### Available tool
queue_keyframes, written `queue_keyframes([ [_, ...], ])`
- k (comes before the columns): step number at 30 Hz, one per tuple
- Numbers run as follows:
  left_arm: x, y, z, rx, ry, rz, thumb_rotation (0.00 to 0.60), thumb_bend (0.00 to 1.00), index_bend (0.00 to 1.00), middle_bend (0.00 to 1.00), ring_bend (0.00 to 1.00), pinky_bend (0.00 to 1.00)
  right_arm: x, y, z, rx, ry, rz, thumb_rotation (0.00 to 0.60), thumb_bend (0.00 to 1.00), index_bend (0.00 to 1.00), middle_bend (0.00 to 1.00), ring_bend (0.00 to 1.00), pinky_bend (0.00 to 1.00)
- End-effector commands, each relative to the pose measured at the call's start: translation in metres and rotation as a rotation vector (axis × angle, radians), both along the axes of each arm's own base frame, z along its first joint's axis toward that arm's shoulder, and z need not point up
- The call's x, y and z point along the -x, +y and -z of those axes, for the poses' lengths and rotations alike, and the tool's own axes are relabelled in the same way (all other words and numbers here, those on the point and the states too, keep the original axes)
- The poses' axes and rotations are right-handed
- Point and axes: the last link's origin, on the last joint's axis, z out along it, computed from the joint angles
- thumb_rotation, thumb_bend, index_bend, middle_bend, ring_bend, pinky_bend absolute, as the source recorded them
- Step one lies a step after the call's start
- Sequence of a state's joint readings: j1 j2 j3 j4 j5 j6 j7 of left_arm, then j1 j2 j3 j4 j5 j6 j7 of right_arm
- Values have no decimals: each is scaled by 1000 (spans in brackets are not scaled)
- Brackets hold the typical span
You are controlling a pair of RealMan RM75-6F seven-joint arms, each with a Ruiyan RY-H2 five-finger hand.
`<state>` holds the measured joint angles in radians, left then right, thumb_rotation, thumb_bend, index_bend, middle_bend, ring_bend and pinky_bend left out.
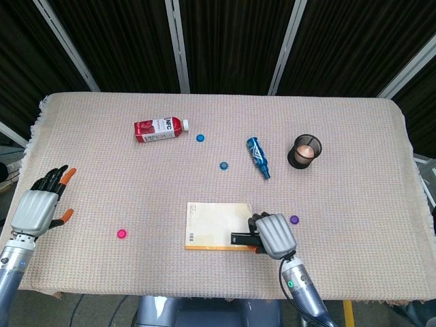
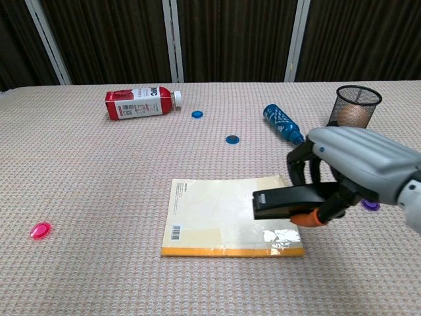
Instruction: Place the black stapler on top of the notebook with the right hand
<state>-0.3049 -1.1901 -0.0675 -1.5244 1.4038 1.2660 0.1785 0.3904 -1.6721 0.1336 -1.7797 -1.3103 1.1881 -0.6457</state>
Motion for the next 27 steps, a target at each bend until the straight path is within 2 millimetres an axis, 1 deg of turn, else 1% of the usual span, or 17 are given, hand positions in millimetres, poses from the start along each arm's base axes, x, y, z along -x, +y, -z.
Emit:
queue_keyframes([
  [1, 2, 3, 1, 6, -3, -12, 600, 295, 39, 0, 38, 211, -13, -8, 17, -36, -22, -10, 600, 166, 724, 549, 526, 707],
  [4, 4, 7, 1, 14, -6, -26, 600, 296, 39, 0, 38, 212, -20, -15, 31, -61, -20, -16, 600, 167, 724, 549, 526, 708],
  [9, 7, 11, 0, 16, -7, -37, 600, 296, 39, 0, 38, 211, -32, -28, 47, -81, -28, -15, 600, 167, 724, 549, 526, 708],
  [18, 9, 7, -3, 15, -19, -40, 600, 296, 40, 0, 38, 212, -39, -35, 71, -118, -4, -17, 600, 167, 710, 547, 518, 708],
  [19, 10, 7, -4, 11, -21, -42, 600, 296, 40, 0, 38, 212, -38, -36, 73, -120, 2, -15, 600, 166, 685, 534, 505, 708],
  [21, 10, 6, -6, 7, -25, -45, 600, 296, 39, 0, 38, 212, -38, -37, 75, -117, -7, -10, 600, 163, 578, 468, 459, 692],
  [23, 11, 6, -6, 6, -25, -47, 600, 296, 39, 0, 38, 211, -37, -36, 77, -133, -25, 0, 600, 162, 383, 350, 372, 644],
  [24, 11, 6, -6, 6, -25, -47, 600, 296, 39, 0, 38, 211, -36, -36, 78, -138, -28, -1, 600, 162, 318, 311, 340, 623],
  [26, 11, 5, -5, 9, -24, -46, 600, 297, 39, 0, 38, 211, -37, -35, 78, -142, -33, -6, 600, 161, 162, 210, 244, 552],
  [27, 10, 5, -5, 11, -22, -43, 600, 296, 39, 0, 38, 211, -36, -34, 77, -145, -30, -11, 600, 161, 121, 183, 218, 532],
])
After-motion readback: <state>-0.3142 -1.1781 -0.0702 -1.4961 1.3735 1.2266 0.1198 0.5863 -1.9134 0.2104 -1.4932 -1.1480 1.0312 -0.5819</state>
